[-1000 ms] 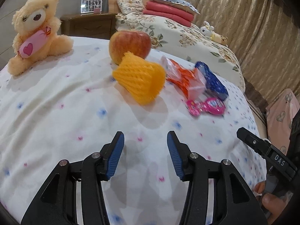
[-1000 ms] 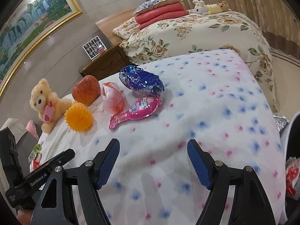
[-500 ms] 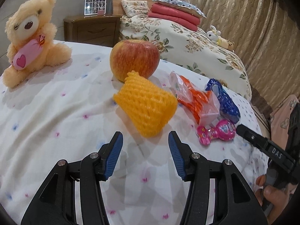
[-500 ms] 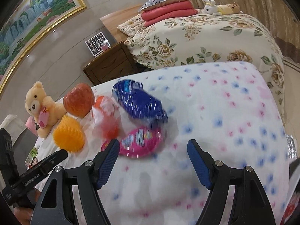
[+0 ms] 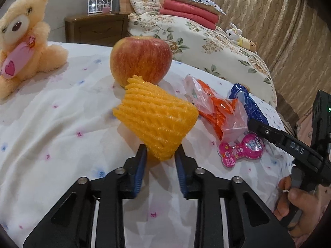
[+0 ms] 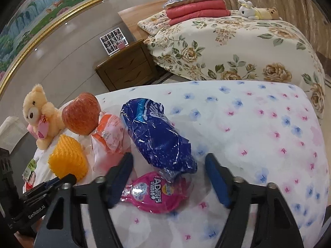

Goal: Collect trash
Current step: 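Grasp the orange foam net with the left tool while the right tool grasps the blue wrapper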

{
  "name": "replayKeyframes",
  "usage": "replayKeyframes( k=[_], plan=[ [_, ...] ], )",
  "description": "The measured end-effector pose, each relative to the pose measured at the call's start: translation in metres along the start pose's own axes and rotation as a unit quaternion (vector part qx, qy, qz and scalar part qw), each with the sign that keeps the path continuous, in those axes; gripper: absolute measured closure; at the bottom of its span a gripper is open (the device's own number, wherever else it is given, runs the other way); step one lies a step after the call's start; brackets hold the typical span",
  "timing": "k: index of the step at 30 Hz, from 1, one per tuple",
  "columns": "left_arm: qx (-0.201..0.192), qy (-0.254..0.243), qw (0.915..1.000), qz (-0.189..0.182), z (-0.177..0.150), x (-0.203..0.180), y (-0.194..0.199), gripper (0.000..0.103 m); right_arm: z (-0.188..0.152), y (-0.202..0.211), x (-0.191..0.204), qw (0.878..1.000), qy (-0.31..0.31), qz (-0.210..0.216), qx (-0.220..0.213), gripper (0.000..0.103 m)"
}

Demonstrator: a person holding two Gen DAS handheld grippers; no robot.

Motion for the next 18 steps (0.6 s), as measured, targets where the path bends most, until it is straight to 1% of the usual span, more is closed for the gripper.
replayKeyframes(
  k=[1,2,4,8,13,18],
  plan=[
    [-0.002,-0.002,1.0,-0.001,0.0,-0.001,0.001,0.081,0.0,-0.001,0.001,1.0,0.001,-0.002,0.004,0.057],
    [-0.005,-0.004,1.0,-0.002,0.0,-0.002,0.002,0.083,-0.001,-0.002,0.001,1.0,0.002,-0.003,0.006,0.058],
    [-0.011,-0.008,0.9999,-0.004,0.001,-0.004,0.005,0.085,-0.001,-0.001,0.001,1.0,0.004,-0.005,0.003,0.064],
    [-0.018,-0.013,0.9997,-0.009,-0.002,-0.006,0.011,0.087,-0.005,0.01,0.0,1.0,-0.007,-0.008,-0.011,0.067],
    [-0.011,-0.018,0.9995,-0.022,-0.012,-0.013,0.017,0.088,-0.018,0.02,0.0,1.0,-0.014,-0.002,-0.002,0.068],
    [-0.01,-0.032,0.9987,-0.038,-0.024,-0.025,0.029,0.088,-0.032,0.038,0.001,1.0,-0.023,-0.002,-0.01,0.069]
  ],
)
Point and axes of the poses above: each gripper's, at about its wrist camera, not at the fingertips, and y roughly against the way its jaws point, x to its left, z to its top, the point moved 3 cm from there along -y, roughly the way its jaws point, and after that the axes turned 1 degree about y, right-handed, at the moved point
